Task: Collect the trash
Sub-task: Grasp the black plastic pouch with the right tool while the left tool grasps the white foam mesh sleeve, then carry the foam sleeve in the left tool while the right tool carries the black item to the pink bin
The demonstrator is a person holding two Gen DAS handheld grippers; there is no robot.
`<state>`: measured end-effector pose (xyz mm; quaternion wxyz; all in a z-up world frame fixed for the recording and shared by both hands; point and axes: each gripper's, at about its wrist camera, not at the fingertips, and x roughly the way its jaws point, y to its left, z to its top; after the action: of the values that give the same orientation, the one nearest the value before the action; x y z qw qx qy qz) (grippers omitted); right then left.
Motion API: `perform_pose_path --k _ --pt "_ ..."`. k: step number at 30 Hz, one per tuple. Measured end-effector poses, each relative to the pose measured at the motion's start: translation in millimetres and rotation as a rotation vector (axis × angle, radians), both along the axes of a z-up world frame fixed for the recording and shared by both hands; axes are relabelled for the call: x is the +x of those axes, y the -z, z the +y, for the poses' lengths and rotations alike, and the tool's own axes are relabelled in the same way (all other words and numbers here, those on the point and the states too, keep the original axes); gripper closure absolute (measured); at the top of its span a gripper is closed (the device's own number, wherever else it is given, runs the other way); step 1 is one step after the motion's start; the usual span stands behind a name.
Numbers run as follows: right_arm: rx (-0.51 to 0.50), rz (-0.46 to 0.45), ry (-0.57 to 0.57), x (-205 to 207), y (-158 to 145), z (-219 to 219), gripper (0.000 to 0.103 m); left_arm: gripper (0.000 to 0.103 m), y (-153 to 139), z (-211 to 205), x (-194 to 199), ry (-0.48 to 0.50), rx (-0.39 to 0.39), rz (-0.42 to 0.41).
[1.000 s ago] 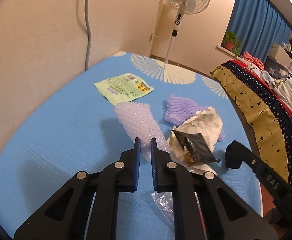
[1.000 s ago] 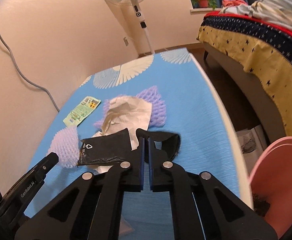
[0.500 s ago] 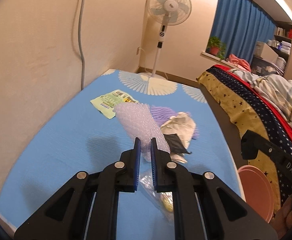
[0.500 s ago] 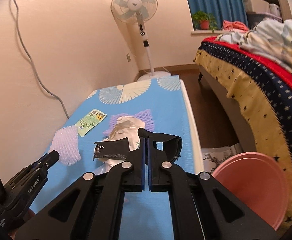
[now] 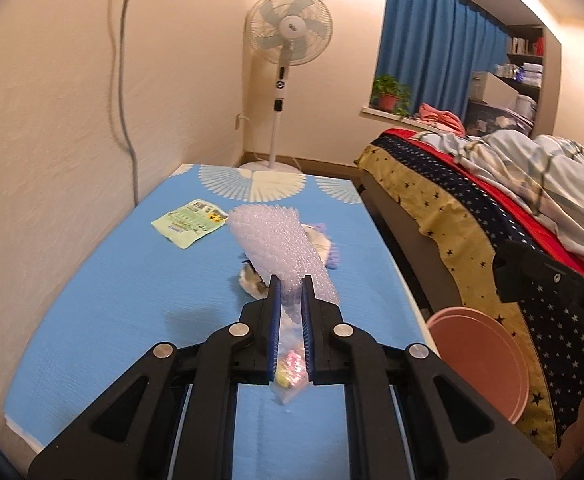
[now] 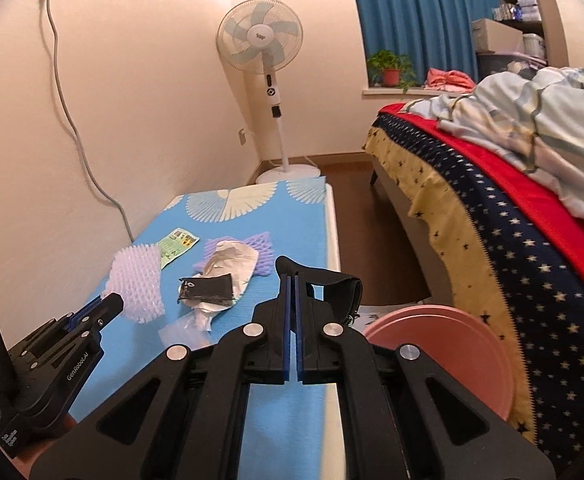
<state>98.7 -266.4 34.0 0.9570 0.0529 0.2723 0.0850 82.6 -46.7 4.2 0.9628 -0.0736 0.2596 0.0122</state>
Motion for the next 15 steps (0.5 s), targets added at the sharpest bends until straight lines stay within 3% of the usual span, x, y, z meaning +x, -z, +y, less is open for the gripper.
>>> perform_pose_path --k 15 --pt "0.004 -0.027 0.064 -31.7 -4.0 -23.6 0.101 0.093 -6.7 -28.0 -23.8 0.065 0.016 -0.02"
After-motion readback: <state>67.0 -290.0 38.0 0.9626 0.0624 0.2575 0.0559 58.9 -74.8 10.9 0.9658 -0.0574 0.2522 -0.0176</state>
